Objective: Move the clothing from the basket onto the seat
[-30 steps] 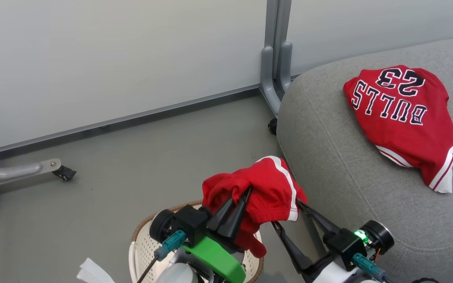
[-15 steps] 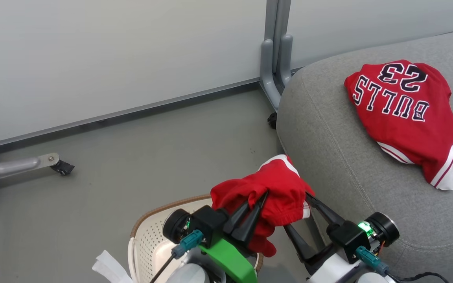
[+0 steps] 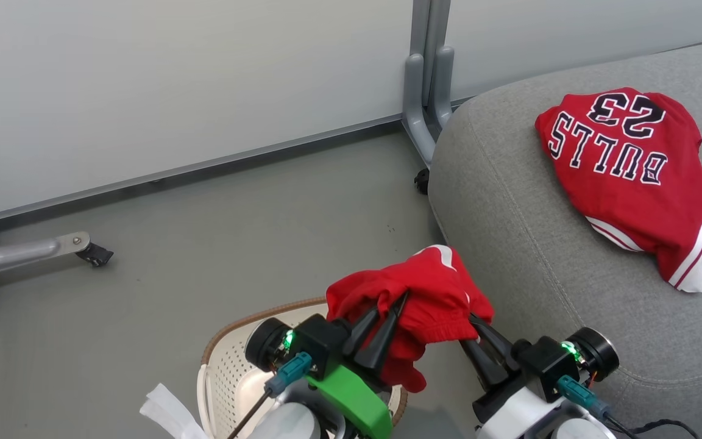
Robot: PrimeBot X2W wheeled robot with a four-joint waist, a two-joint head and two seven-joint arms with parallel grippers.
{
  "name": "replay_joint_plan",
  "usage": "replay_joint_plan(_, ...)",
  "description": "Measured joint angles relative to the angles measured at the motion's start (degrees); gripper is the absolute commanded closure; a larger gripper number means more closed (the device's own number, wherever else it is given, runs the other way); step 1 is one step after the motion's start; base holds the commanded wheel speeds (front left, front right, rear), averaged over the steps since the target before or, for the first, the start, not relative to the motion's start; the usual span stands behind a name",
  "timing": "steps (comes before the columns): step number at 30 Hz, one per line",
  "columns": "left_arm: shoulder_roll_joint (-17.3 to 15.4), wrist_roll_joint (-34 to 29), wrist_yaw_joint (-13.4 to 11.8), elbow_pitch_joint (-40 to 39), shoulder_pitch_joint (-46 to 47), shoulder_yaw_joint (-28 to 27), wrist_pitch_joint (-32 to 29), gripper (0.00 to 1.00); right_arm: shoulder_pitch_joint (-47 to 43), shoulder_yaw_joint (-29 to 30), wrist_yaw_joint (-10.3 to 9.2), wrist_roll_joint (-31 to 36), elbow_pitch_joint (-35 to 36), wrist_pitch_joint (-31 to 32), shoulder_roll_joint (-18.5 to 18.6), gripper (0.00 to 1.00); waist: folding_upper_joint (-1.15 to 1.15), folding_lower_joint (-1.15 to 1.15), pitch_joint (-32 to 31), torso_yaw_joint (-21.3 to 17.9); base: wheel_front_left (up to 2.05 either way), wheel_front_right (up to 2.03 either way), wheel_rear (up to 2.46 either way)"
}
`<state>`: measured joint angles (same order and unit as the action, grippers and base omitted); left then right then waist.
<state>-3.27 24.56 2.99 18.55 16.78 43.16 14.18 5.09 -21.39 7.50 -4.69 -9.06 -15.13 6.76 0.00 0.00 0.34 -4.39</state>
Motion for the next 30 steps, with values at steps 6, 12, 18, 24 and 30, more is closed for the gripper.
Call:
replay_joint_plan(6,-0.7,-0.4,-0.7,0.9,0.1,-1.0,0.5,0.0,0.0,0.7,0.0,-0.9,0.2,0.0,-0.2,1.0,0.0,0.0,0.3,-0.1,0.0,0.0,0.0)
replay_joint_plan(12,-0.8,-0.7,-0.8,1.5,0.2,-1.3,0.6,0.0,0.0,1.1,0.0,-1.3,0.3,0.0,-0.2,1.0,0.0,0.0,0.5,0.1,0.0,0.0,0.0)
replay_joint_plan(18,-0.7,-1.0,-0.7,1.8,0.2,-1.3,0.7,0.0,-0.1,1.4,0.0,-1.5,0.3,0.0,-0.1,1.0,0.0,0.0,0.7,0.1,0.0,0.0,0.0)
replay_joint_plan(24,-0.7,-1.0,-0.6,2.2,0.2,-1.6,0.8,0.0,-0.1,1.7,0.0,-2.0,0.5,0.0,-0.1,1.0,0.0,0.0,1.0,0.0,0.0,0.0,0.0)
replay_joint_plan(30,-0.9,-1.7,-0.8,1.7,0.2,-3.4,0.9,0.0,0.0,3.5,0.0,-2.9,1.6,0.0,-0.5,1.0,0.0,0.0,2.2,-0.4,0.0,0.0,0.0)
